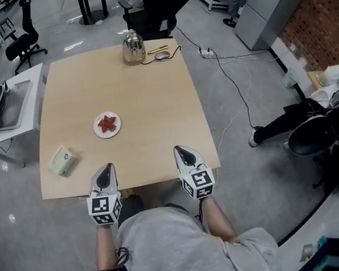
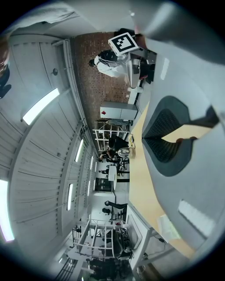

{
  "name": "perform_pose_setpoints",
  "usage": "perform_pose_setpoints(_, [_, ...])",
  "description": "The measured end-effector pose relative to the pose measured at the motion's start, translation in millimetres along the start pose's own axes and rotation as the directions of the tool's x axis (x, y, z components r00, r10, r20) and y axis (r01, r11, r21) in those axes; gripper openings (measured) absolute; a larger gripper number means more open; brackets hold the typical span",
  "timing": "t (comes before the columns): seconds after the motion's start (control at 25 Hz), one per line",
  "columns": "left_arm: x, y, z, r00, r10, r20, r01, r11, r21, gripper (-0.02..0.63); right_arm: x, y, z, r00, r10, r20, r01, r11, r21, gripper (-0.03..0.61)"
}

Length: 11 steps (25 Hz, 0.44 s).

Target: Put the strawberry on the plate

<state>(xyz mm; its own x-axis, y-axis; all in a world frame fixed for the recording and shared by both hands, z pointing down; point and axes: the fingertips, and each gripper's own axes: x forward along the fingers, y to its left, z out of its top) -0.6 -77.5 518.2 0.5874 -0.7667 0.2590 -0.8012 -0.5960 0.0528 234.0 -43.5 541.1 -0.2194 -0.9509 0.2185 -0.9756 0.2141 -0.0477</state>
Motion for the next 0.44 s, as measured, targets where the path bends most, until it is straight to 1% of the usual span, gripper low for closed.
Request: perform_pose_setpoints(0.44, [-4.0,-2.1,-0.6,1.000,0.001,-0.001,-0.001,1.000,0.001,0.020,-3.9,2.2,-1.6,1.000,0.002,-0.001,-0.002,1.000,-0.003,0.006])
